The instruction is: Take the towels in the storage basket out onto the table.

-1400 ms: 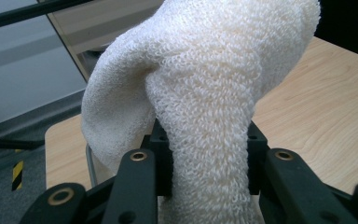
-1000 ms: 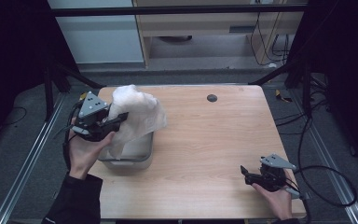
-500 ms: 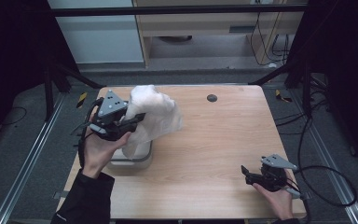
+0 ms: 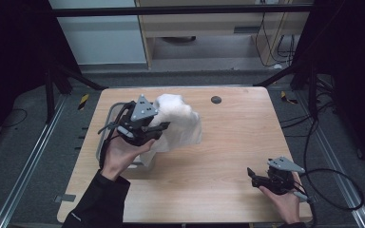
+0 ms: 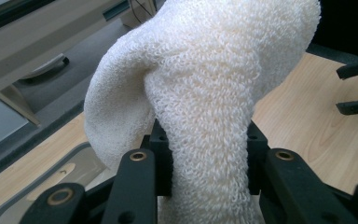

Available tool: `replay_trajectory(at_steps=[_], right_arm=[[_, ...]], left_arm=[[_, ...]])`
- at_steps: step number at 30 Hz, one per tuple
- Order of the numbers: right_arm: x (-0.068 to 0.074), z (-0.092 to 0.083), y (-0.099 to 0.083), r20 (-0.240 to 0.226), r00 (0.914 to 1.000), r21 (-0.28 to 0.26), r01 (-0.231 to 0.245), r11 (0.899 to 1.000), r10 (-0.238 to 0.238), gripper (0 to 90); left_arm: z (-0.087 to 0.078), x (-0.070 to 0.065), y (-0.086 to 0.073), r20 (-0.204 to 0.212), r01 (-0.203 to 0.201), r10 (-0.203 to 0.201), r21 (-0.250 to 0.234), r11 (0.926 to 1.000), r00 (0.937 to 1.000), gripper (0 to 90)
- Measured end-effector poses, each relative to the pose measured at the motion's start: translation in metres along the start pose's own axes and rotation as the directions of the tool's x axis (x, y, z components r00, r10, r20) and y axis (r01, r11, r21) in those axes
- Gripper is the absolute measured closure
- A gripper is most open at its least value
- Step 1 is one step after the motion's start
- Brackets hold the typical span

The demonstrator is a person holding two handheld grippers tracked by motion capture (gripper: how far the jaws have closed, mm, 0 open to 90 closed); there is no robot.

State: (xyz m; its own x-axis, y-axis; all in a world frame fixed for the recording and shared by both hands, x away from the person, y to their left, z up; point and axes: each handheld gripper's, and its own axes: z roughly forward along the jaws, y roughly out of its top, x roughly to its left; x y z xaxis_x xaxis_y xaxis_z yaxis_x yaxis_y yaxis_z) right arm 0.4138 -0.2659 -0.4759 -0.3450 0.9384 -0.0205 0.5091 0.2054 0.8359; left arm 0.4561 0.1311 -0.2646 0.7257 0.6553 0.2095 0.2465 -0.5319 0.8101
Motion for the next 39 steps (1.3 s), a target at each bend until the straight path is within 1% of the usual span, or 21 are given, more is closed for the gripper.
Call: replay_trajectory(at_steps=[3,4,5,8,9,10,11,15,16,20,29,31,36,39], right_arm=[[-0.001,-0.001,0.0,0.004,1.0,-0.002,0.0,1.0,0.0,12.9],[0.0,-0.001,0.0,0.001,1.0,0.0,-0.008,1.0,0.008,12.9],[-0.001,-0.001,0.0,0.006,1.0,-0.004,-0.001,1.0,0.001,12.9],[-0.004,-0.002,-0.001,0.004,0.9997,-0.004,-0.025,1.0,0.025,12.9],[-0.006,-0.002,-0.002,0.009,0.9997,-0.005,-0.023,1.0,0.023,12.9],[-0.007,-0.003,-0.002,0.006,0.9993,-0.004,-0.037,0.999,0.037,12.9],[-0.008,-0.003,-0.003,0.011,0.9994,-0.008,-0.033,0.999,0.033,12.9],[-0.01,-0.004,-0.003,0.009,0.9983,-0.01,-0.057,0.998,0.057,12.9],[-0.011,-0.004,-0.003,0.013,0.9988,-0.013,-0.046,0.999,0.046,12.9],[-0.012,-0.004,-0.003,0.015,0.9988,-0.015,-0.047,0.999,0.048,12.9],[-0.015,-0.005,-0.004,0.024,0.9982,-0.013,-0.055,0.998,0.056,12.9],[-0.015,-0.005,-0.004,0.024,0.9981,-0.013,-0.056,0.998,0.056,12.9],[-0.015,-0.005,-0.004,0.03,0.9975,-0.01,-0.064,0.998,0.065,12.9],[-0.016,-0.005,-0.004,0.036,0.9977,-0.01,-0.057,0.998,0.058,12.9]], left_arm=[[0.005,-0.004,0.002,0.013,-0.01,0.01,0.005,0.9999,0.9999,65.9],[0.007,-0.006,0.002,0.019,-0.014,0.014,0.009,0.9999,0.9997,65.9],[0.008,-0.008,0.003,0.023,-0.017,0.017,0.012,0.9998,0.9996,65.9],[0.013,-0.013,0.005,0.037,-0.025,0.025,0.014,0.9996,0.999,65.9],[0.015,-0.014,0.005,0.043,-0.031,0.03,0.014,0.9994,0.9986,65.9],[0.016,-0.016,0.005,0.047,-0.033,0.032,0.012,0.9994,0.9984,65.9],[0.019,-0.018,0.006,0.054,-0.032,0.031,0.011,0.9994,0.9981,65.9],[0.026,-0.024,0.006,0.071,-0.034,0.033,0.015,0.9993,0.9969,65.9],[0.028,-0.025,0.006,0.077,-0.042,0.04,0.022,0.9989,0.9962,65.9],[0.037,-0.031,0.005,0.094,-0.044,0.041,0.03,0.9986,0.9948,65.9],[0.059,-0.042,0.0,0.127,-0.061,0.052,0.071,0.9956,0.9906,65.9],[0.063,-0.044,-0.001,0.134,-0.063,0.053,0.074,0.9953,0.9896,65.9],[0.077,-0.051,-0.004,0.155,-0.078,0.062,0.096,0.9923,0.9859,65.8],[0.084,-0.054,-0.007,0.168,-0.081,0.062,0.111,0.9905,0.9838,65.8]])
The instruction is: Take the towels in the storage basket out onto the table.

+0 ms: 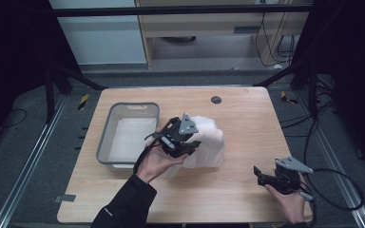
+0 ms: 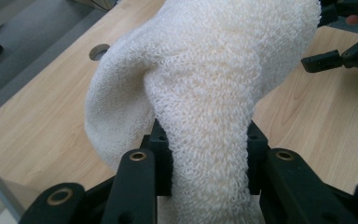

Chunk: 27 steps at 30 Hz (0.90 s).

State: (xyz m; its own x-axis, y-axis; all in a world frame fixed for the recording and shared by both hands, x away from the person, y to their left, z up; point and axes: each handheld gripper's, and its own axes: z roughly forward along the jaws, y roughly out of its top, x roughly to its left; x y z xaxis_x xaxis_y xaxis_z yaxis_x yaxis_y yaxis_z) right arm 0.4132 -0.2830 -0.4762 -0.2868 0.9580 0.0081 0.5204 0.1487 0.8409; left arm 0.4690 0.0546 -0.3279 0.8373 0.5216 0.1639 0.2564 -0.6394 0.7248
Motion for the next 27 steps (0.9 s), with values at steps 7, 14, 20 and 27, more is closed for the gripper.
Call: replay_trajectory(at_steps=[7,14,20,27], right_arm=[[0.0,0.0,0.0,0.003,1.0,0.003,0.0,1.0,0.0,12.9],[0.0,0.0,0.0,0.002,1.0,0.007,0.003,1.0,-0.003,12.9],[0.001,0.0,0.0,-0.003,1.0,0.012,0.0,1.0,0.0,12.8],[0.001,0.001,0.0,0.001,0.9999,0.01,0.011,1.0,-0.011,12.7]], left_arm=[[0.018,-0.005,-0.007,0.025,0.001,-0.001,0.02,0.9998,0.9997,65.6],[0.037,-0.007,-0.017,0.04,0.012,-0.014,0.056,0.9984,0.9991,64.6],[0.051,-0.005,-0.026,0.045,0.027,-0.031,0.081,0.9963,0.9985,63.7],[0.057,-0.005,-0.031,0.049,0.024,-0.029,0.095,0.9951,0.9984,61.5]])
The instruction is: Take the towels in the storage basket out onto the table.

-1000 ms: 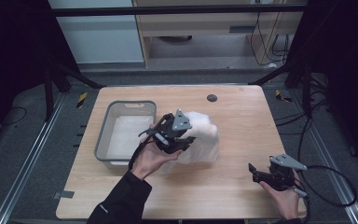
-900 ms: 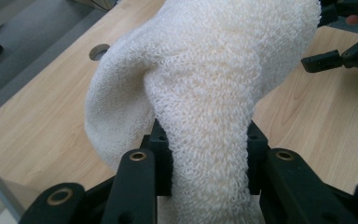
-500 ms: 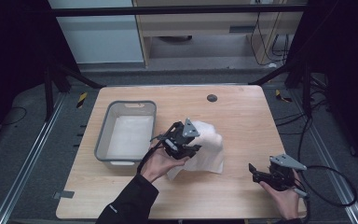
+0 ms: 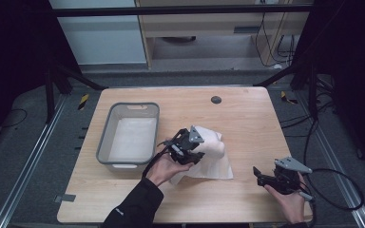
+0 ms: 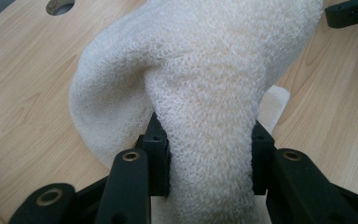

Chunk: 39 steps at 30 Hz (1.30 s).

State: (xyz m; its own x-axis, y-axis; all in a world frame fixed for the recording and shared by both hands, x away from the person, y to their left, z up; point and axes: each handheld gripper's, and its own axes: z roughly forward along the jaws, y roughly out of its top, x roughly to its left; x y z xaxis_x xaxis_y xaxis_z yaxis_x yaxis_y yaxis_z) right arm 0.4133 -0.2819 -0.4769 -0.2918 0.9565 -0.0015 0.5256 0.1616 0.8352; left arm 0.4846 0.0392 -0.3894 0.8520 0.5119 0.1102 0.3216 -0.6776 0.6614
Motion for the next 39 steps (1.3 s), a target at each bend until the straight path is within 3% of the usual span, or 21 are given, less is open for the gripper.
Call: replay_trajectory(at_steps=[19,31,39], right_arm=[[0.002,0.001,0.0,-0.007,1.0,0.013,-0.001,1.0,0.001,12.4],[0.001,0.001,-0.001,-0.005,1.0,0.011,0.008,1.0,-0.008,12.3],[0.002,0.002,-0.001,-0.006,1.0,0.013,0.008,1.0,-0.008,12.3]], left_arm=[[0.015,-0.003,-0.015,0.024,-0.002,0.002,0.021,0.9998,0.9997,54.9],[0.004,-0.004,-0.02,-0.01,0.008,-0.008,-0.005,1.0,0.9999,32.3],[-0.007,-0.008,-0.025,-0.006,0.003,-0.003,-0.028,0.9996,1.0,25.7]])
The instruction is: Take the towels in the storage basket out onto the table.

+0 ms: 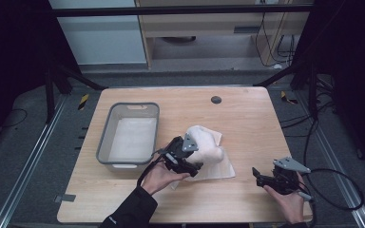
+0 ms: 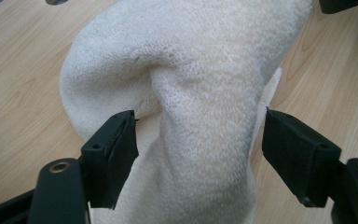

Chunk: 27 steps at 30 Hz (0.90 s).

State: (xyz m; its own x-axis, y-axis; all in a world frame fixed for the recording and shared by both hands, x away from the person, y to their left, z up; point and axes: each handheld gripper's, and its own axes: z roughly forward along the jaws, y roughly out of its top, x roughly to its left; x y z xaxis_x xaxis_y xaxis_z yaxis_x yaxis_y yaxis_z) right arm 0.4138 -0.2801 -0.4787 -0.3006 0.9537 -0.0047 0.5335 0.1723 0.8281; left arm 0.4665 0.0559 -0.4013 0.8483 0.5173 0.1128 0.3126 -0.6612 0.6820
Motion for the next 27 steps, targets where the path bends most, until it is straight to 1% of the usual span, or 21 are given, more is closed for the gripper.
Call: replay_trajectory(at_steps=[4,7,9,12,17,19,21,24,27], right_arm=[[0.0,0.0,0.0,0.002,1.0,-0.001,0.002,1.0,-0.002,12.3],[0.0,0.0,0.0,0.001,1.0,0.0,0.0,1.0,0.0,12.2],[0.0,0.0,0.0,0.003,1.0,-0.001,0.003,1.0,-0.003,12.2],[0.0,0.0,0.0,0.003,1.0,-0.001,-0.001,1.0,0.001,12.2],[0.0,0.0,0.0,0.002,1.0,-0.002,0.0,1.0,0.0,12.2],[0.0,0.0,0.0,0.003,1.0,-0.001,-0.001,1.0,0.001,12.2],[0.0,0.0,0.0,0.003,1.0,-0.001,-0.002,1.0,0.002,12.2],[0.0,0.0,0.0,0.004,1.0,0.0,-0.002,1.0,0.002,12.2],[0.001,0.0,0.0,0.0,0.9999,0.004,-0.011,1.0,0.011,12.2]], left_arm=[[-0.007,-0.001,-0.002,0.005,-0.003,0.003,-0.014,0.9999,1.0,24.4],[-0.017,-0.002,-0.003,0.004,-0.003,0.003,-0.036,0.9993,1.0,23.6],[-0.022,-0.003,-0.004,-0.003,-0.003,0.003,-0.046,0.9989,1.0,23.4],[-0.034,-0.001,-0.01,-0.017,0.004,-0.005,-0.069,0.9976,0.9998,23.0],[-0.05,0.003,-0.022,-0.039,0.04,-0.045,-0.111,0.993,0.9982,22.8],[-0.056,0.006,-0.029,-0.048,0.053,-0.059,-0.117,0.9917,0.9971,22.7],[-0.062,0.01,-0.036,-0.065,0.074,-0.083,-0.127,0.9892,0.9945,22.7],[-0.071,0.016,-0.048,-0.077,0.111,-0.123,-0.145,0.9832,0.9894,22.8],[-0.078,0.022,-0.06,-0.096,0.13,-0.146,-0.156,0.9792,0.9846,23.0]])
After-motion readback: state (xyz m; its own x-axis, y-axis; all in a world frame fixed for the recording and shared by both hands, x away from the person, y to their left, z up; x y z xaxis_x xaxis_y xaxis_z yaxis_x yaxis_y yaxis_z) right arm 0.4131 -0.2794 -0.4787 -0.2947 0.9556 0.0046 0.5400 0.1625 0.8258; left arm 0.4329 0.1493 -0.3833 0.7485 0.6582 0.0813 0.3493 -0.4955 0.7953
